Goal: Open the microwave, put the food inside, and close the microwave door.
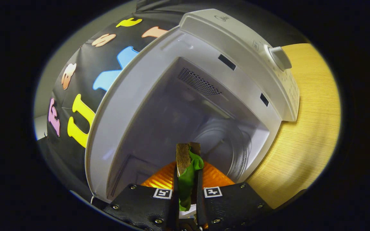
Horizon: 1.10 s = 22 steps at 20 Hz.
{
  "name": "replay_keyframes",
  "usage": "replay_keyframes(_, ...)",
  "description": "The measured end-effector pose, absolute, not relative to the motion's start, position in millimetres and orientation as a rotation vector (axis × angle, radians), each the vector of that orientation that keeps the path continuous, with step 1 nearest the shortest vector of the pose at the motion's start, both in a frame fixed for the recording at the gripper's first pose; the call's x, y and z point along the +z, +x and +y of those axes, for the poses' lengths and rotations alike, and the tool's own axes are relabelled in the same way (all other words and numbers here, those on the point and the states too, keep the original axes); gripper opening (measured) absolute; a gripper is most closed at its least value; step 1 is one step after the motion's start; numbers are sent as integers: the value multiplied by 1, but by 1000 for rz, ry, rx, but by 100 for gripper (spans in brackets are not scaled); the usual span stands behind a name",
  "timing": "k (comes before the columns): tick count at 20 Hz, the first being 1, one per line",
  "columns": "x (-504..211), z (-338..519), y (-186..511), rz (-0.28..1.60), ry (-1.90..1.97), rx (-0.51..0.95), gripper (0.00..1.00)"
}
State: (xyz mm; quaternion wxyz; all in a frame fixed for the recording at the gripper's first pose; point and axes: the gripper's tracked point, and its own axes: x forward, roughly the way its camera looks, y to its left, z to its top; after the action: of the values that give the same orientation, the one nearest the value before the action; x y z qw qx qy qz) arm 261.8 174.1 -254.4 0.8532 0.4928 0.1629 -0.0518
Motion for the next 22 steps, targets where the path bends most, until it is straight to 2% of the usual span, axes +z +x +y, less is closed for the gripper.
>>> replay_keyframes(2, -258, 172, 263, 352, 1031, -124, 21)
replay_keyframes(3, -260, 171, 264, 357, 1022, -128, 26)
replay_keyframes(5, -266, 172, 262, 373, 1002, -134, 27)
replay_keyframes(8, -271, 173, 254, 422, 959, -145, 41)
replay_keyframes(10, -273, 175, 247, 449, 920, -138, 59)
replay_keyframes(11, -271, 178, 245, 449, 909, -125, 59)
replay_keyframes(13, -273, 181, 237, 478, 870, -121, 99)
replay_keyframes(14, -272, 182, 232, 487, 853, -116, 97)
replay_keyframes(22, -246, 165, 197, 523, 777, -89, 96)
